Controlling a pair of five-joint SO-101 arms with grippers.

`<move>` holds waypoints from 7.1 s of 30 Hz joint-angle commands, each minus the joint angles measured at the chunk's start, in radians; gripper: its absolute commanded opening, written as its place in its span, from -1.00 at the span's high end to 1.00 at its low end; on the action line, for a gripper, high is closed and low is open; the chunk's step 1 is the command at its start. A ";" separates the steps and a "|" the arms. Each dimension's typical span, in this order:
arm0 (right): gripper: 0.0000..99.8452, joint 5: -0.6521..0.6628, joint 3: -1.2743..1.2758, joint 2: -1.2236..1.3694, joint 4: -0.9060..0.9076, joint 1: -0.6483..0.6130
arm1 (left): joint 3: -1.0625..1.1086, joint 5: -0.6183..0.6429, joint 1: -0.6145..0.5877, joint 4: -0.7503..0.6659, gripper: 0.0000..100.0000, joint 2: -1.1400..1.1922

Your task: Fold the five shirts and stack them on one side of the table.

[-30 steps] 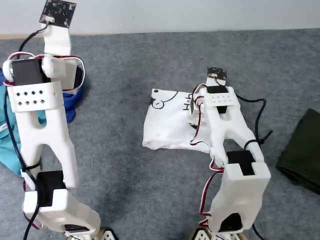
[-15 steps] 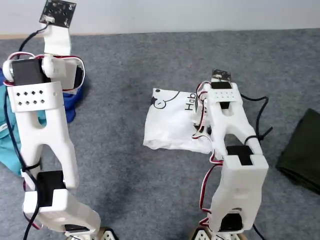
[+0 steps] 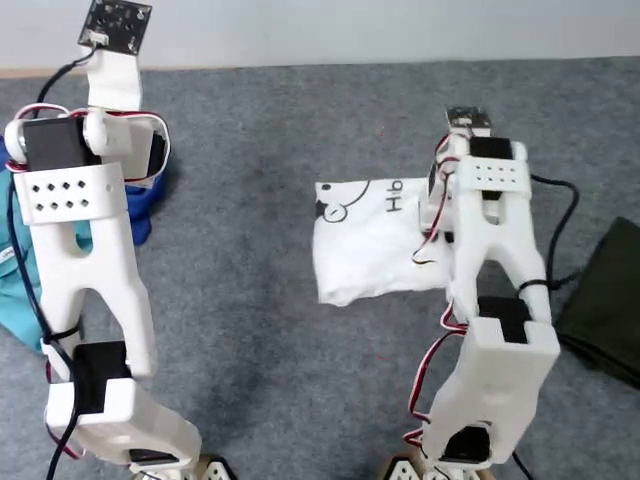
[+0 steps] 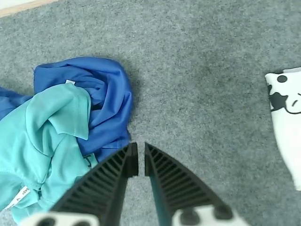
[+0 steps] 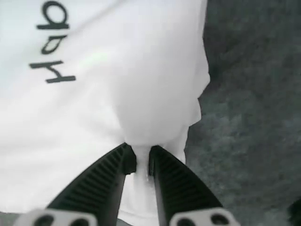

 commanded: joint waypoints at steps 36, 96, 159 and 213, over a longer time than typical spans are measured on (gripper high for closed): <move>0.51 -0.407 -0.072 -0.214 -0.007 0.021 | -0.002 -0.008 0.005 0.023 0.92 -0.049; 0.98 -0.825 -0.072 0.209 -0.298 0.027 | -0.002 -0.037 -0.002 0.023 0.92 -0.049; 0.98 0.644 -0.270 -0.047 0.031 0.819 | -0.002 -0.031 0.000 0.023 0.92 -0.040; 0.99 0.706 -0.483 0.050 0.352 0.728 | 0.039 -0.032 0.003 0.023 0.92 -0.049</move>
